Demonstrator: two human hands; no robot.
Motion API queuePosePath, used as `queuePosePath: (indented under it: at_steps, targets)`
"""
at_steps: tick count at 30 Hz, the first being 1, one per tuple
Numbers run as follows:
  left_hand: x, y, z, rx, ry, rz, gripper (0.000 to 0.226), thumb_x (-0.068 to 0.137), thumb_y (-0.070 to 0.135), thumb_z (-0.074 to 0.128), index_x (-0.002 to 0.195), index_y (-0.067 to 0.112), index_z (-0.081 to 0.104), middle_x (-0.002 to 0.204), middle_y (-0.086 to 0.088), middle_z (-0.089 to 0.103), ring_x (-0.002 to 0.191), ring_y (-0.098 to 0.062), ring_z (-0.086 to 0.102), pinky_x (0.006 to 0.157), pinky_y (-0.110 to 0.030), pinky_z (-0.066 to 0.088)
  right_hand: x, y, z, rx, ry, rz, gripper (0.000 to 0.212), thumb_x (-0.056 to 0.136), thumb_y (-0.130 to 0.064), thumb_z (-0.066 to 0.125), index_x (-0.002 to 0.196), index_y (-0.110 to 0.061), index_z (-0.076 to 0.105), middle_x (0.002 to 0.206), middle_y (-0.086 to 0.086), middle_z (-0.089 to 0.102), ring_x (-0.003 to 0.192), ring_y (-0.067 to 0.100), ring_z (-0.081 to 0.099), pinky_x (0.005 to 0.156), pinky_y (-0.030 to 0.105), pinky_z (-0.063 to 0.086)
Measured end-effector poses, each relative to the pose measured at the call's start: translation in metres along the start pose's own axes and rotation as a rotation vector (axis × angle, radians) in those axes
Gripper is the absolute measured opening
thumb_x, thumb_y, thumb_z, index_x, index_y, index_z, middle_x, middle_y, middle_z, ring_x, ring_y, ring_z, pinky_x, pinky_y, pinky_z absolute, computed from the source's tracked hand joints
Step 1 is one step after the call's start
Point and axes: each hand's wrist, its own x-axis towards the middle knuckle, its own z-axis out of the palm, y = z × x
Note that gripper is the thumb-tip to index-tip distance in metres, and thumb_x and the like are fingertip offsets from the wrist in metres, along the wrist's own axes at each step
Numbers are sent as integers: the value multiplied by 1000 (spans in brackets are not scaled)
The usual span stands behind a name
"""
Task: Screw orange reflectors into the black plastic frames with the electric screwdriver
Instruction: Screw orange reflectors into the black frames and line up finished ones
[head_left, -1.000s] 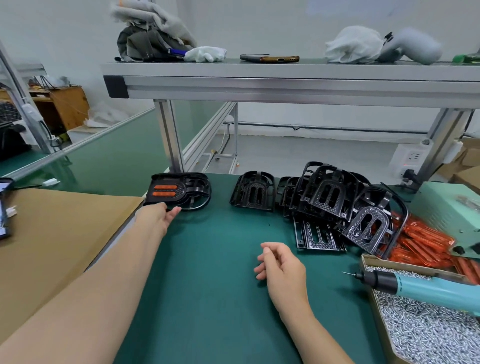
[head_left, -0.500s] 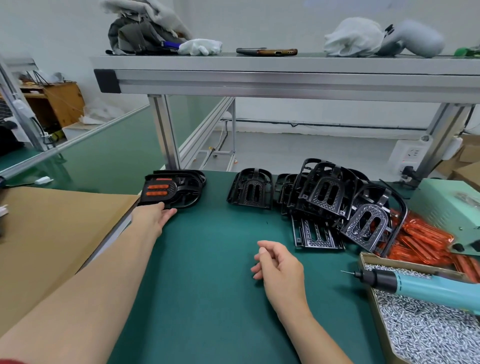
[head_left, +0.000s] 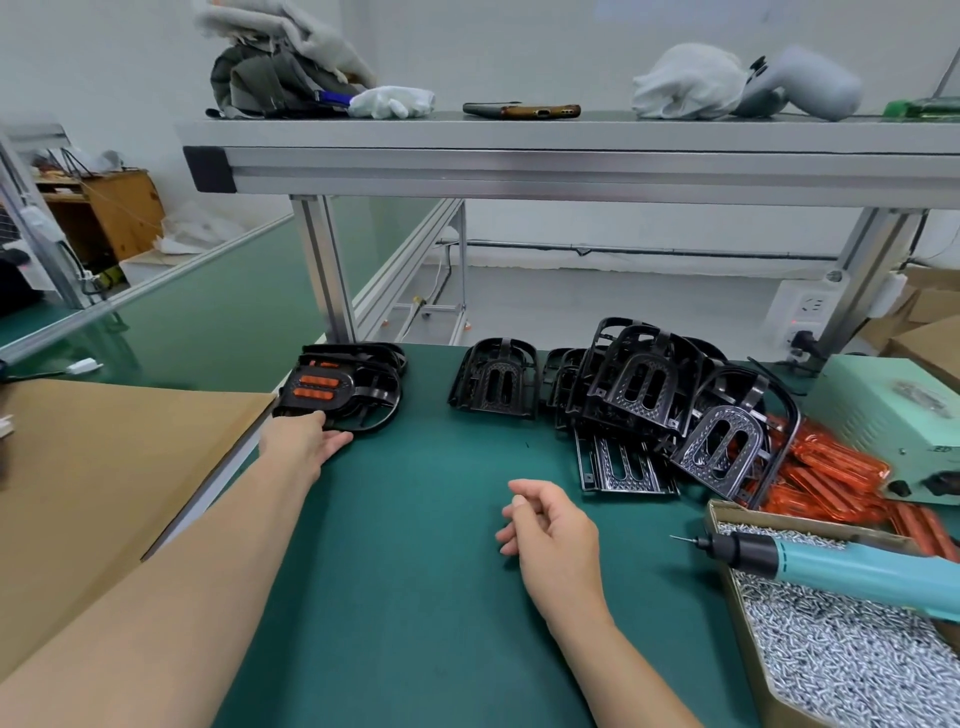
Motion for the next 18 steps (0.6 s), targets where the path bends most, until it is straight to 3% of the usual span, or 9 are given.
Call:
queuePosePath:
  at_steps: [2,4,5,7,10,13,15,18]
  targets:
    - [-8,-6,-1,42,37,45,15,98,-4,47,112,3,49,109,-20,63,78,-29,70,66,-29,62,0,0,0,-3,1,0,21,97,-4,53,101,-18,68,85,7,71,57,8,65,56,18,51]
    - [-28,-17,-1,126,24,69,9,97,0,47,90,1,53,111,-20,69,90,-30,72,82,-29,59,1,1,0,-16,1,-5,21,97,-5,53,100,-19,68,84,6,71,58,7,65,57,18,51]
    - [-37,-25,0,238,40,122,15,96,4,49,83,3,56,99,-15,75,88,-27,73,90,-31,56,1,2,0,-25,0,-9,21,97,-5,53,100,-19,68,84,6,71,58,7,65,57,17,51]
    - [-64,-44,-1,464,23,296,10,94,11,56,87,6,60,75,-5,75,79,-21,74,98,-38,52,2,4,1,-46,-3,-23,21,97,-6,53,100,-21,67,85,6,70,60,6,66,57,17,50]
    - [-114,-73,-7,597,-187,477,9,92,8,61,97,13,56,75,-8,72,70,-18,74,85,-36,56,2,7,3,-150,-3,-93,21,97,-6,54,99,-24,66,97,6,67,70,8,67,66,21,54]
    - [-153,-96,-16,734,-469,617,14,89,1,65,90,14,59,75,-10,68,63,-21,69,67,-29,56,14,9,6,-426,-19,-240,21,97,-6,55,113,-11,67,131,7,55,98,18,64,95,32,49]
    - [-166,-99,-21,872,-547,705,14,88,5,68,81,16,64,72,-2,68,63,-15,65,64,-21,52,30,7,10,-646,-84,-293,33,99,-8,49,130,-7,59,157,9,30,127,24,50,111,34,36]
    - [-170,-91,-19,863,-527,642,17,90,7,67,74,9,65,67,-9,69,54,-7,62,58,-15,48,56,6,19,-926,-144,-298,42,100,-7,40,142,-3,43,167,8,0,150,27,14,121,36,23]
